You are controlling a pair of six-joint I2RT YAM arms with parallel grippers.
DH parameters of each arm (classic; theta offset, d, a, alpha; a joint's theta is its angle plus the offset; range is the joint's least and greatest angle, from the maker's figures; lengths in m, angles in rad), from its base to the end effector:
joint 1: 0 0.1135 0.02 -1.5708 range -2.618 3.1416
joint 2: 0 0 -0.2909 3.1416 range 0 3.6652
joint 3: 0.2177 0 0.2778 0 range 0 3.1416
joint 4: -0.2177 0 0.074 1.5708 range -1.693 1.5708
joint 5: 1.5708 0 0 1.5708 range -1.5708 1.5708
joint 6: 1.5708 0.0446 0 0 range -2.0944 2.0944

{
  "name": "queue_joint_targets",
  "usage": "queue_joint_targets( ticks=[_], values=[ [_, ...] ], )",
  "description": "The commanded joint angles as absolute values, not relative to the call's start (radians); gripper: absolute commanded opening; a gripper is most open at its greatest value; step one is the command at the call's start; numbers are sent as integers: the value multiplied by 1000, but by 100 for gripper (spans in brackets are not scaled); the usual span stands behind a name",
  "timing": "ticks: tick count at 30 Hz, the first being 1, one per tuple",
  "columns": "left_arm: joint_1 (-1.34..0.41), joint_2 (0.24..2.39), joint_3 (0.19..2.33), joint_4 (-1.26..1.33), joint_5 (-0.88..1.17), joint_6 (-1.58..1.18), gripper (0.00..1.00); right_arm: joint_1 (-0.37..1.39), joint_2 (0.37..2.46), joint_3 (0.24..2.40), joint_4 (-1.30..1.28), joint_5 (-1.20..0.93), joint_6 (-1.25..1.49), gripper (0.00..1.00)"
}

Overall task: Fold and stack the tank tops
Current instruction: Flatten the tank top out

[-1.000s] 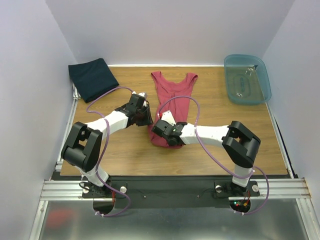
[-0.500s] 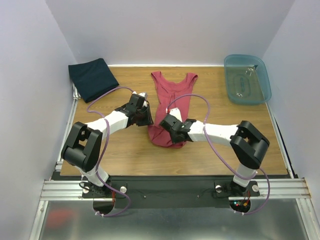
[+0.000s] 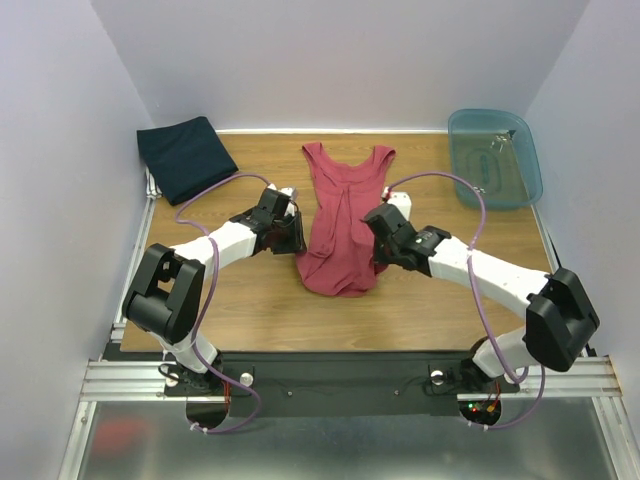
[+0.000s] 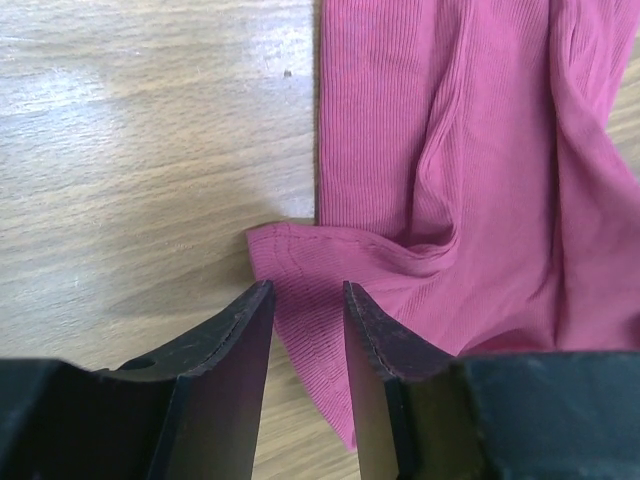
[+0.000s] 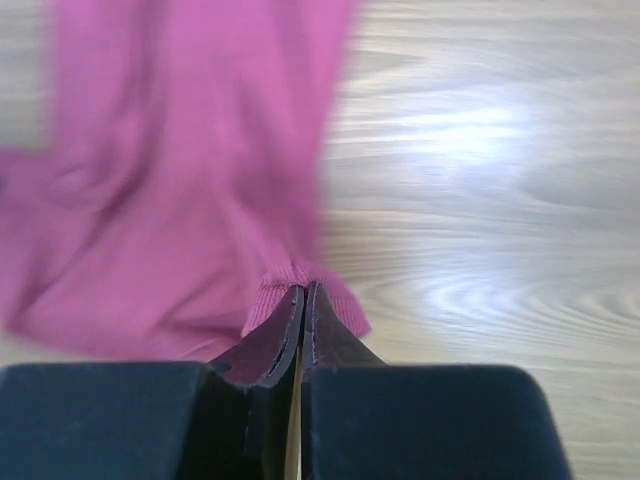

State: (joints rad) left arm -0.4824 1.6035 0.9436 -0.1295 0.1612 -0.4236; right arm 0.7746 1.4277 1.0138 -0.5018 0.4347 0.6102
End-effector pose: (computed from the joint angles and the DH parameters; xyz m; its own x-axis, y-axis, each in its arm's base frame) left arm 0.3189 -0.1751 0.2016 -0.8027 -0.0376 -0.5952 0.2502 0.8847 -0.3934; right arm 0.2424 0.2109 0.2565 -0.7229 0.0198 -0.6907 -0.0448 0.9961 0.0754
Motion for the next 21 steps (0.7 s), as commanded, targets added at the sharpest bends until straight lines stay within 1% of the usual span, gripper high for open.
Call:
queue_joint_targets(
  ticks=[1, 10, 21],
  values=[
    [-486, 1600, 994, -159, 196, -373, 45, 693, 1384, 971, -508, 453, 638, 0],
    [-491, 1644, 1061, -224, 230, -287, 45, 578, 1376, 887, -512, 459, 643, 0],
    [-497, 1675, 1097, -275, 288, -213, 45, 430, 1451, 903, -502, 460, 617, 1]
  ],
)
